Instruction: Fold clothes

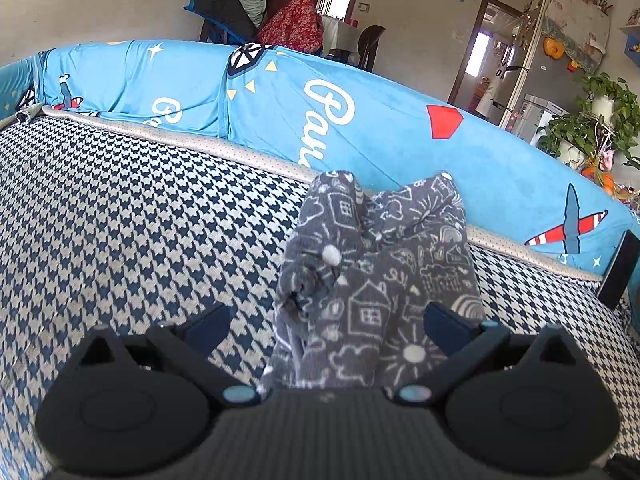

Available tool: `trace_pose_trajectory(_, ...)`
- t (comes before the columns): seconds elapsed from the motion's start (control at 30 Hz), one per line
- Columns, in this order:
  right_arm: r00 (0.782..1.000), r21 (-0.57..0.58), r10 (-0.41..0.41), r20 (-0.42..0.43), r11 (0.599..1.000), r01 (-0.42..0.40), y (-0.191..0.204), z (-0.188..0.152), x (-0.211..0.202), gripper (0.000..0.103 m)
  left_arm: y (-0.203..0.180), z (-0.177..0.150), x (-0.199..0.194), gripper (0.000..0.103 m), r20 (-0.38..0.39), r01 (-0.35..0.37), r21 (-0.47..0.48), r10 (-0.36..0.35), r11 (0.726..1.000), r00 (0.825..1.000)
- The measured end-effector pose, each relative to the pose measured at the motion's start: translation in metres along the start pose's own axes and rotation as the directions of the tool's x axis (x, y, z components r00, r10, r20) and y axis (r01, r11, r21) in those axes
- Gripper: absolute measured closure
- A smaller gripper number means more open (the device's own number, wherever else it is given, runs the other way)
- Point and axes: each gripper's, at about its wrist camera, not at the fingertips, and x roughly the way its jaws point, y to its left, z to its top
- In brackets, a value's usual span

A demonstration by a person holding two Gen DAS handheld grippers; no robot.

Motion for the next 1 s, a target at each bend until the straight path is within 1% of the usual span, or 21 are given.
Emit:
trace_pose_trajectory(0.13, 1.0, 0.0, -0.002, 0.005, 1.0, 0.002, -0.001, 0.008, 0.009, 0.045, 0.003, 0.015, 0.022, 0.0, -0.005, 0.008, -0.025, -0.008, 1.0, 1.0)
trace_pose_trajectory(0.33, 1.0, 0.03, 0.001, 0.007, 1.0, -0.001, -0.006, 0.019, 0.02, 0.045, 0.01, 0.034, 0.05, 0.0, -0.005, 0.009, -0.031, -0.01, 0.999, 1.0)
trace_pose_trajectory(0.53, 1.0, 0.057, -0.003, 0.001, 0.998, 0.003, -0.009, 0.028, 0.032, 0.045, 0.01, 0.049, 0.074, 0.0, -0.048, 0.021, -0.022, -0.022, 1.0, 0.999)
trace_pose_trajectory(0.6, 1.0, 0.057, -0.005, 0.0, 0.998, 0.005, -0.01, 0.031, 0.036, 0.045, 0.012, 0.054, 0.084, 0.0, -0.06, 0.02, -0.04, -0.022, 0.999, 0.998)
trace_pose_trajectory(0.67, 1.0, 0.059, -0.006, 0.001, 0.998, 0.006, -0.01, 0.034, 0.04, 0.045, 0.014, 0.058, 0.091, 0.0, -0.074, 0.033, -0.056, -0.038, 0.998, 0.997)
trace_pose_trajectory(0.8, 1.0, 0.069, -0.006, 0.002, 0.998, 0.005, -0.011, 0.04, 0.048, 0.045, 0.016, 0.065, 0.105, 0.0, -0.102, 0.05, -0.066, -0.057, 0.997, 0.993)
trace_pose_trajectory(0.93, 1.0, 0.087, -0.004, -0.003, 0.996, 0.004, -0.011, 0.045, 0.06, 0.045, 0.019, 0.067, 0.125, 0.0, -0.166, 0.063, -0.057, -0.071, 0.996, 0.984)
trace_pose_trajectory(1.0, 1.0, 0.097, -0.001, -0.004, 0.995, 0.002, -0.01, 0.048, 0.066, 0.044, 0.022, 0.066, 0.135, 0.0, -0.186, 0.032, -0.061, -0.042, 0.998, 0.982)
